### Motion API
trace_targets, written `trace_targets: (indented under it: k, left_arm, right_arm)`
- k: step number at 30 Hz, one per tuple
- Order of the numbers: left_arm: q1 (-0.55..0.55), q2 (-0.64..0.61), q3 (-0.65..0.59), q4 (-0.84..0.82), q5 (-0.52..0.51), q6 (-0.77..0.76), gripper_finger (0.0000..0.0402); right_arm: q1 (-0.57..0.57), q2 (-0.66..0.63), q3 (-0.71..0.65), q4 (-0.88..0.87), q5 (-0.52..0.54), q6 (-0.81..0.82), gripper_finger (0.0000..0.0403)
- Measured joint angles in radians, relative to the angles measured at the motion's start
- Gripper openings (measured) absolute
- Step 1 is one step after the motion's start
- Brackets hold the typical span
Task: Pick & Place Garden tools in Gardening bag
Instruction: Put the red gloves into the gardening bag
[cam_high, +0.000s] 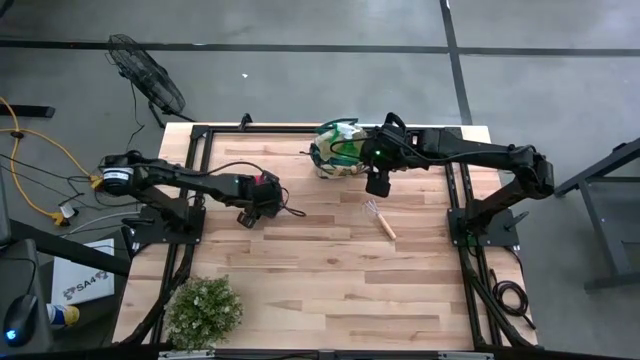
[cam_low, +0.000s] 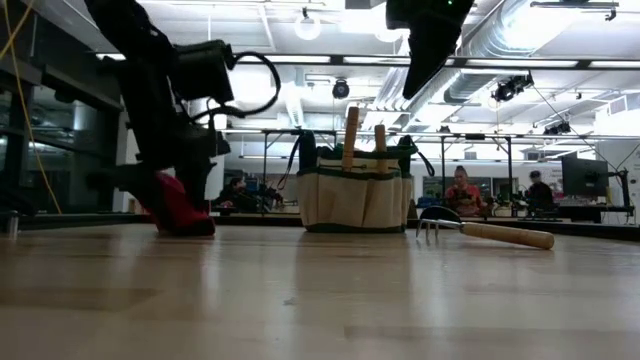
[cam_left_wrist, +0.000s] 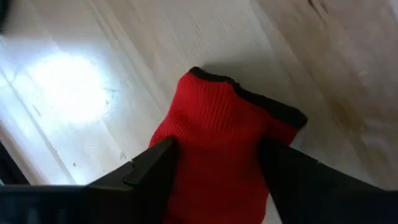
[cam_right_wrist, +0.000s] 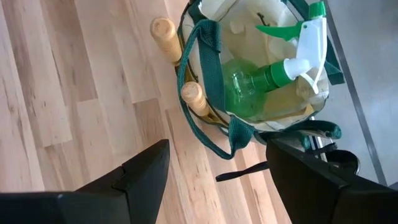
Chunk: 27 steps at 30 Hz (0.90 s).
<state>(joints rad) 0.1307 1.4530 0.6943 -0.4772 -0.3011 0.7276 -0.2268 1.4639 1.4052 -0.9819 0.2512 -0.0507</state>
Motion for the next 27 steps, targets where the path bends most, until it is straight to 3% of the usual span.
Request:
trace_targets:
  k: [4, 11, 18, 27]
  left_arm:
    - [-0.001, 0.046, 0.001, 0.015, -0.015, 0.0, 0.0167]
    - [0.0, 0.047, -0.001, 0.033, -0.007, -0.058, 0.0037]
    - [0.001, 0.012, -0.007, 0.162, 0.025, -0.159, 0.0031]
    - [0.001, -0.126, -0.006, 0.51, -0.005, -0.159, 0.0031]
  right_arm:
    - [0.0, 0.0, 0.0, -0.011, 0.0, 0.006, 0.0259]
    - [0.0, 0.0, 0.0, -0.013, 0.0, 0.009, 0.0258]
    - [0.0, 0.0, 0.0, -0.014, 0.0, 0.03, 0.0258]
    - [0.0, 0.0, 0.0, -0.01, 0.003, 0.032, 0.0258]
